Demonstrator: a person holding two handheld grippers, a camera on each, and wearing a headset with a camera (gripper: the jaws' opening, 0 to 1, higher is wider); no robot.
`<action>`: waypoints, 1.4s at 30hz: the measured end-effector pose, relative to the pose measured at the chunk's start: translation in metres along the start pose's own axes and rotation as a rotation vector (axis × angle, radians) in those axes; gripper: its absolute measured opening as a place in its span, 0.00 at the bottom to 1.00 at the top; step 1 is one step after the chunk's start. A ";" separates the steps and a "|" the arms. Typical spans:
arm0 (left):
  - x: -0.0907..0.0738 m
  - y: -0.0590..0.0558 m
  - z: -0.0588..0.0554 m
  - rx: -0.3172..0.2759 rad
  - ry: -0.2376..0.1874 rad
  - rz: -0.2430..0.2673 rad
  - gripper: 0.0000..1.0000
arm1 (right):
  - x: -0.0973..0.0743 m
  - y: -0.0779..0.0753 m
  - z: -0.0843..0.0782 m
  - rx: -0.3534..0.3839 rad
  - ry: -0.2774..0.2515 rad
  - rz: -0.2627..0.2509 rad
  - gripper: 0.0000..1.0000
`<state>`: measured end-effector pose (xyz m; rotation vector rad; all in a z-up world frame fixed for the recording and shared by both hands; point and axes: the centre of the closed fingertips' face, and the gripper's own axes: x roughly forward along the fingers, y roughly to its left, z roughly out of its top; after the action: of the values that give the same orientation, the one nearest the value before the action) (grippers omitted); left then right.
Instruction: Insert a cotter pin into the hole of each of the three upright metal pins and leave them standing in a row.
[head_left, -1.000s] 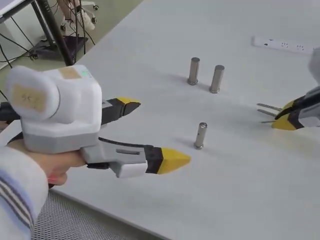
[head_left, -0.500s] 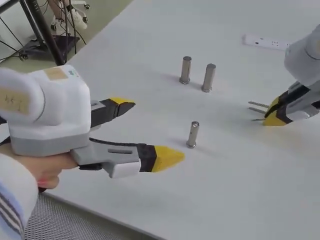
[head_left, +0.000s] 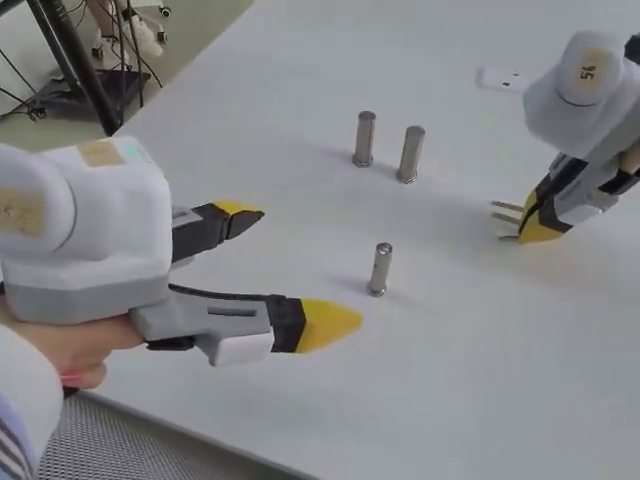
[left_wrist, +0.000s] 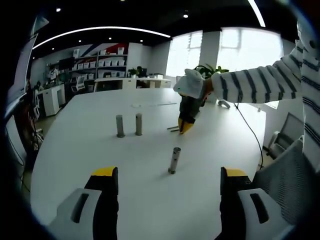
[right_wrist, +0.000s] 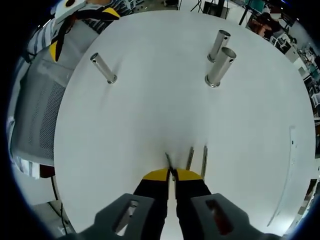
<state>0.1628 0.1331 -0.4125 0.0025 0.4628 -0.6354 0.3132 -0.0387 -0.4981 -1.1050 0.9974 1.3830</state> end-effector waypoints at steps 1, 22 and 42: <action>0.000 0.000 0.000 0.001 0.000 0.000 0.82 | 0.000 -0.001 0.000 0.016 -0.004 -0.006 0.00; 0.007 -0.019 -0.005 -0.003 0.031 -0.050 0.79 | 0.000 0.000 0.000 0.022 -0.059 -0.030 0.00; 0.006 -0.023 0.006 0.053 0.034 -0.064 0.79 | -0.004 0.006 0.007 0.027 -0.087 -0.114 0.00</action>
<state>0.1558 0.1102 -0.4064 0.0489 0.4808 -0.7110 0.3067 -0.0333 -0.4924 -1.0569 0.8752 1.3110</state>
